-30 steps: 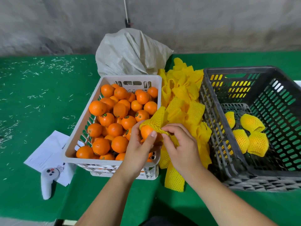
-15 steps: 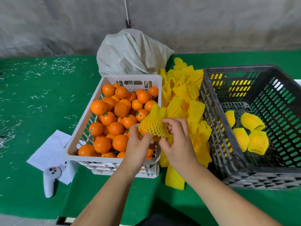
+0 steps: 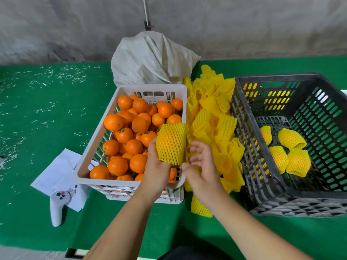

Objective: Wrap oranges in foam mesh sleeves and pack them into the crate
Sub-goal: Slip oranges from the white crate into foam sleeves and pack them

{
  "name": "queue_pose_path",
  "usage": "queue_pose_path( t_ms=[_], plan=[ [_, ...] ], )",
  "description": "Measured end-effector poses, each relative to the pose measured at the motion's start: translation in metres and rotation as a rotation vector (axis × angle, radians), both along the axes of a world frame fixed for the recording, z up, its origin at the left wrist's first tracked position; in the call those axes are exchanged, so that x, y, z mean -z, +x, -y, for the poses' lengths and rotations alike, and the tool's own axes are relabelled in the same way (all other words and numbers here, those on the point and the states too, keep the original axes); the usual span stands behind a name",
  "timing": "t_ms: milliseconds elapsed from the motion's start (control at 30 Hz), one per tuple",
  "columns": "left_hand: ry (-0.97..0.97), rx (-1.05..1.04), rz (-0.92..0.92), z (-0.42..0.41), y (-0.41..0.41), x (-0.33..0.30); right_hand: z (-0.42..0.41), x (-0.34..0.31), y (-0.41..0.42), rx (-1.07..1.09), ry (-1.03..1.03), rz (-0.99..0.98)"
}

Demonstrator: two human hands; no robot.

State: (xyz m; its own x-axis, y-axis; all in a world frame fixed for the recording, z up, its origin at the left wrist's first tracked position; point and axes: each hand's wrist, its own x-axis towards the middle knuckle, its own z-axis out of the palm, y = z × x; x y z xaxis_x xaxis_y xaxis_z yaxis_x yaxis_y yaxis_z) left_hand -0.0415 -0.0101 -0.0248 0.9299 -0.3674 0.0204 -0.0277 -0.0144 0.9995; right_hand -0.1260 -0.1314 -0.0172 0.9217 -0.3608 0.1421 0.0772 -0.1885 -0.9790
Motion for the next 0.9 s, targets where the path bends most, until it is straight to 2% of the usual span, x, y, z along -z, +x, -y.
queue_pose_path(
  t_ms=[67,133,200,333,400,500,567,633,700,800,900],
  plan=[
    [0.023,0.028,0.010,-0.003,0.000,-0.001,0.006,-0.011,0.006,-0.066,0.303,-0.069],
    [0.066,0.115,0.061,-0.002,-0.002,-0.002,0.008,-0.021,0.013,-0.105,0.415,-0.138],
    [0.094,0.196,0.128,-0.001,-0.004,0.001,0.007,-0.026,0.016,-0.064,0.459,-0.150],
    [0.097,0.228,0.204,-0.003,-0.004,0.006,0.025,-0.032,0.016,0.086,0.925,-0.178],
    [0.084,0.264,0.239,0.001,-0.007,0.007,0.038,-0.034,0.015,0.137,0.971,-0.219],
    [0.073,0.277,0.240,0.010,-0.007,0.008,0.060,-0.039,0.012,0.205,0.895,-0.186],
    [0.143,0.212,0.238,0.007,0.002,0.012,0.090,-0.044,0.006,0.335,0.722,-0.076],
    [0.297,0.139,0.227,0.000,0.018,0.018,0.123,-0.049,-0.006,0.520,0.374,-0.009],
    [0.538,0.132,0.137,-0.003,0.038,0.023,0.147,-0.043,-0.014,0.685,-0.006,-0.056],
    [0.969,0.437,-0.031,0.003,0.055,0.025,0.152,-0.032,-0.013,0.768,-0.200,-0.071],
    [1.149,0.740,-0.056,0.017,0.050,0.017,0.149,-0.028,-0.007,0.821,-0.241,-0.017]
  ],
)
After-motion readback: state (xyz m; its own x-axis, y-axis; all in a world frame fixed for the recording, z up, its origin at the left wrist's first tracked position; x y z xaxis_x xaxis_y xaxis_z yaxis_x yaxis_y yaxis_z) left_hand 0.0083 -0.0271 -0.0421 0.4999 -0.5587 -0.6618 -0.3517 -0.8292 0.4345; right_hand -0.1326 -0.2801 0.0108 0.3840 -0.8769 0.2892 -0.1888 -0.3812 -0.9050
